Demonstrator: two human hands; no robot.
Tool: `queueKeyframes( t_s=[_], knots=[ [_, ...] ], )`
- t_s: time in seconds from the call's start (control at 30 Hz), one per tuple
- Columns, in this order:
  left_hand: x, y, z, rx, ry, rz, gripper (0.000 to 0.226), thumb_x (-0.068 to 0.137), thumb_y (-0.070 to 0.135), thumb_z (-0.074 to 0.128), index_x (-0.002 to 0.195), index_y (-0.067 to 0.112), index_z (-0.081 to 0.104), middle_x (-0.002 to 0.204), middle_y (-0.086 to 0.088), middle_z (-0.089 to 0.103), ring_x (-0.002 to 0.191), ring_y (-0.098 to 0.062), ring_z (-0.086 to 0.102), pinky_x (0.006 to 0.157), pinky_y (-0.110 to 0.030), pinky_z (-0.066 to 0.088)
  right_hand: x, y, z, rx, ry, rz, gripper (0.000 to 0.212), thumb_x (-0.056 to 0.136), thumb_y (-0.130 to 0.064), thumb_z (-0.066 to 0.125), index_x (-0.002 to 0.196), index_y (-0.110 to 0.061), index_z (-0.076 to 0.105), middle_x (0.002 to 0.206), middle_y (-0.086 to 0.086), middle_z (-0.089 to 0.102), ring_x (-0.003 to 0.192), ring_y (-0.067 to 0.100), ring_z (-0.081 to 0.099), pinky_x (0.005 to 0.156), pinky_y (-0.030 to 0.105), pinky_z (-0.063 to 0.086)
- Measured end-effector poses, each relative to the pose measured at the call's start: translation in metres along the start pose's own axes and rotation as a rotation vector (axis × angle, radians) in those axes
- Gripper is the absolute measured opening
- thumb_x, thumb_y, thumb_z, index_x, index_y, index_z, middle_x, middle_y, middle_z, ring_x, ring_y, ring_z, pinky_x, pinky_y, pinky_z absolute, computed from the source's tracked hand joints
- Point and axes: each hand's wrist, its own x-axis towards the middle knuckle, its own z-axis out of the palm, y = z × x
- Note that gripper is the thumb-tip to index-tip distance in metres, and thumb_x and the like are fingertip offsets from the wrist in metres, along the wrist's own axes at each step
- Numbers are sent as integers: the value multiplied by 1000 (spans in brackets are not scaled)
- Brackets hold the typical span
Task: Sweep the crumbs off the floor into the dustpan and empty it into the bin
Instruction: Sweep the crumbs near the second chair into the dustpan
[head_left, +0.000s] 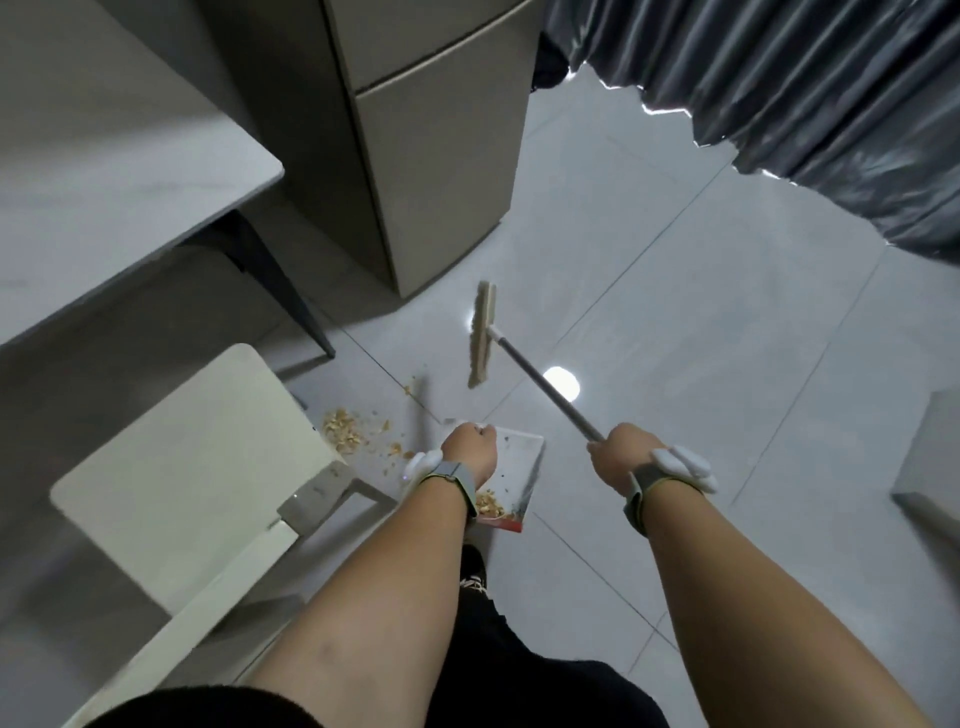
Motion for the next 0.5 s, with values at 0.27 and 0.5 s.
queueKeyframes(
  t_s=[0.27, 0.5],
  knots=[
    [33, 38, -27, -255, 55, -75, 51, 100, 36, 35, 110, -7, 59, 113, -30, 64, 105, -44, 62, 89, -47, 52, 40, -75, -37, -119, 84, -94, 21, 94, -32, 49, 88, -15, 59, 77, 2, 62, 66, 18, 60, 56, 28, 44],
    [76, 28, -48, -371, 109, -202, 47, 100, 39, 32, 72, 7, 51, 67, -12, 54, 67, -32, 56, 64, -35, 51, 93, -130, -64, -72, -248, -78, 15, 84, -4, 52, 96, -2, 60, 83, 12, 67, 76, 26, 67, 65, 30, 54]
  ],
)
